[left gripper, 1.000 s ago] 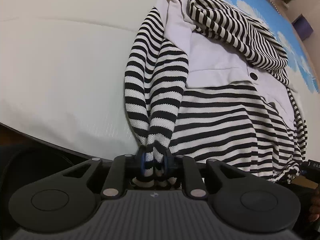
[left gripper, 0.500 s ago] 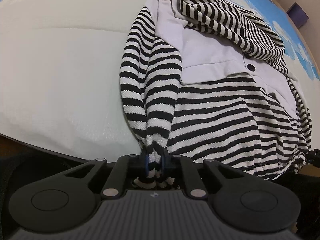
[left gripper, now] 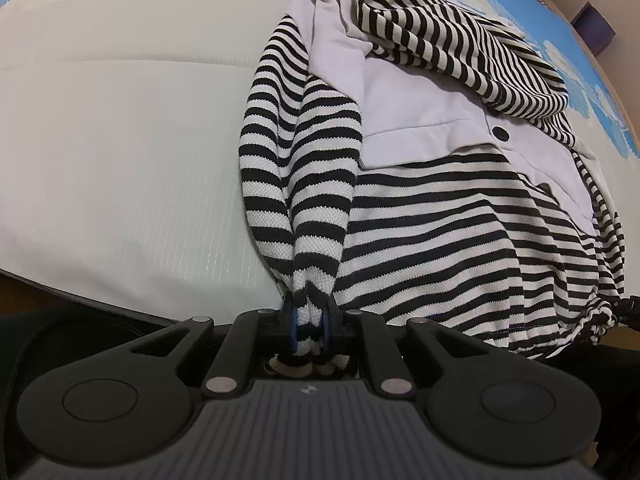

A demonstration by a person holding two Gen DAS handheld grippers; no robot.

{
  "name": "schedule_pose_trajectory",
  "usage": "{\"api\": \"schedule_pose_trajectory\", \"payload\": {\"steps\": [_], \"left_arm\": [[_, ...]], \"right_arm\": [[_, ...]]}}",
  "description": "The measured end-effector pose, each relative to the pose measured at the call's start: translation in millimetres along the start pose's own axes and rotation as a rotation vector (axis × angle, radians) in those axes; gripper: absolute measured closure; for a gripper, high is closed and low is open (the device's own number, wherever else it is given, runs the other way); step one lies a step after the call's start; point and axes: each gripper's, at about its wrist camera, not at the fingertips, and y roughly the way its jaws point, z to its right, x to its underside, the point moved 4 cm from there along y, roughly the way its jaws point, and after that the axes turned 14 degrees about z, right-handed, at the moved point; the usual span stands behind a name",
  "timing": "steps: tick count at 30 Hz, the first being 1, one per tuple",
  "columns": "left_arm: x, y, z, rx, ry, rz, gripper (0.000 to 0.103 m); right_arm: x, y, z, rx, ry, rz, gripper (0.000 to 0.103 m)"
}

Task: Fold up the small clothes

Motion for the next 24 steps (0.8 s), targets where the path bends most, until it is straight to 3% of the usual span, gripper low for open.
{"api": "schedule_pose_trajectory", "payload": {"steps": [10,16,24], "left_arm": [[-7.3,-24.3,6.4,0.046,-0.006,0.073,0.094],[-27.7,-61.0,15.2,0.140,0.068,0.165,0.095],[-45.5,-128.0,-0.7,0.280,0.039,0.238,0.095]], "right_arm": [[-13.5,-26.5,-3.9,-0.028,0.011,0.098,0.091],[-43.2,-69.4,-11.5,-0.099,0.002,0.211,0.091],[-48.7,-135.7,-11.8,-0.211,0.032,0.306,0.092]]}}
